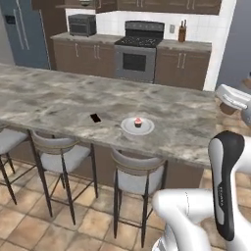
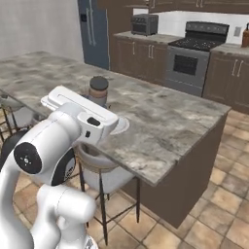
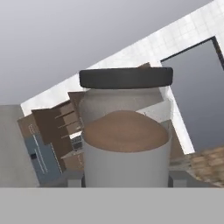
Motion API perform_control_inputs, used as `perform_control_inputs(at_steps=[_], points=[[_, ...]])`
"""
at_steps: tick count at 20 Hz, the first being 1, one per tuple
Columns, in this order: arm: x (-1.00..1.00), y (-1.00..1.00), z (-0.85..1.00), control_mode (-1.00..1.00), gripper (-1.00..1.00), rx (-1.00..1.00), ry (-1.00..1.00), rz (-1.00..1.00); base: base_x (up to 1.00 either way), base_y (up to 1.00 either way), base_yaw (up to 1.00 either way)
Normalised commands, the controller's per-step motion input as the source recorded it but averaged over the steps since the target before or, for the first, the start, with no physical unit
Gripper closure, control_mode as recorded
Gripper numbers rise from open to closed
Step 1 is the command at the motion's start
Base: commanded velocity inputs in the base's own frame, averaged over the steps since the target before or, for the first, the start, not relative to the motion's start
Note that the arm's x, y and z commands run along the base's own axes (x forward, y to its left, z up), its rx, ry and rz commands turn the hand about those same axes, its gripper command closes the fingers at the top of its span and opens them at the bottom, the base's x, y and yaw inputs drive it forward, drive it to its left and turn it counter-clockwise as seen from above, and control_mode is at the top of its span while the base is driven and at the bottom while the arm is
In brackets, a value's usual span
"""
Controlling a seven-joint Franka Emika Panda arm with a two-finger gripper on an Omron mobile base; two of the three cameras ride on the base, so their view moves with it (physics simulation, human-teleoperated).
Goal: Take the cinnamon bottle from the cabinet and place it on the dining table, next to the plate with the cupcake. Then take the chocolate from the dining counter and place it on the cupcake plate.
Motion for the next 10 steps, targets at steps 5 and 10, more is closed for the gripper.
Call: perform_control_inputs(at_steps=[5,10], points=[[0.0,0.0,0.0,1.0,1.0,0.0,0.0,0.0,0.12,0.85,-0.48],[0.0,0.0,0.0,1.0,1.0,0.0,0.0,0.0,0.13,0.86,-0.37]])
